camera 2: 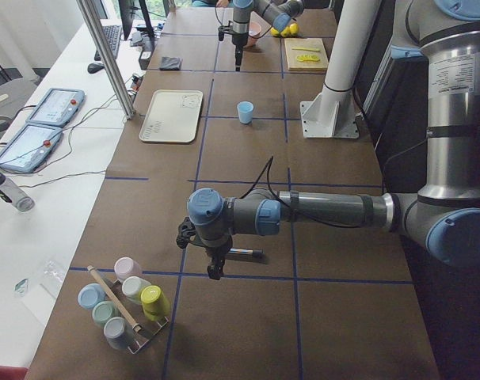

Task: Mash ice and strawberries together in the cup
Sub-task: 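Move the right gripper back to the pink bowl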

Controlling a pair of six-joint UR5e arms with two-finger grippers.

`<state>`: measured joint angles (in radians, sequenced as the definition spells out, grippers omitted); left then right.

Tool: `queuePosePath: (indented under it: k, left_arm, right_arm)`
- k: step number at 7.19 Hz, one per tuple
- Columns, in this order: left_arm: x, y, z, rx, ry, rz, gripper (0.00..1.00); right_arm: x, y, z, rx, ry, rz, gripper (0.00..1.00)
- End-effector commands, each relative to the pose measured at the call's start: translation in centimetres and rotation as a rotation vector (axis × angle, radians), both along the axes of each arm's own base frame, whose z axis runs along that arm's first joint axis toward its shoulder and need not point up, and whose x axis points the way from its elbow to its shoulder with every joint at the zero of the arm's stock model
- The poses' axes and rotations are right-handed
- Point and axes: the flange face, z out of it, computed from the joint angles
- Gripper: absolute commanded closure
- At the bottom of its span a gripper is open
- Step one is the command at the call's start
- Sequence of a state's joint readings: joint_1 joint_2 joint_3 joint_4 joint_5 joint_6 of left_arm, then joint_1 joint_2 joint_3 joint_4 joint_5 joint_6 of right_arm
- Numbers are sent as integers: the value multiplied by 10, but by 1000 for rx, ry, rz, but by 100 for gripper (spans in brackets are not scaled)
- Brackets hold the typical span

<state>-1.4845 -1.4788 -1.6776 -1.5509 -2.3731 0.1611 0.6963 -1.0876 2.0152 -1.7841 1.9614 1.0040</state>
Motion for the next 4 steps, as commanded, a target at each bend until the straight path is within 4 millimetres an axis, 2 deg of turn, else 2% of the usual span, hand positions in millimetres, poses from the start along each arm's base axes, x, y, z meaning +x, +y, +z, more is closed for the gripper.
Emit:
queuePosePath:
  k: [1, 2, 4]
  left_arm:
    - [1, 0, 0, -1, 0, 0, 0]
    - [1, 0, -1, 1, 0, 0, 0]
    - [1, -1, -4, 7, 1, 0, 0]
  right_arm:
    - [108, -4, 90, 66, 33, -112, 1]
    - [155, -3, 141, 103, 38, -150, 1]
    - [229, 2, 230, 172, 41, -248, 1]
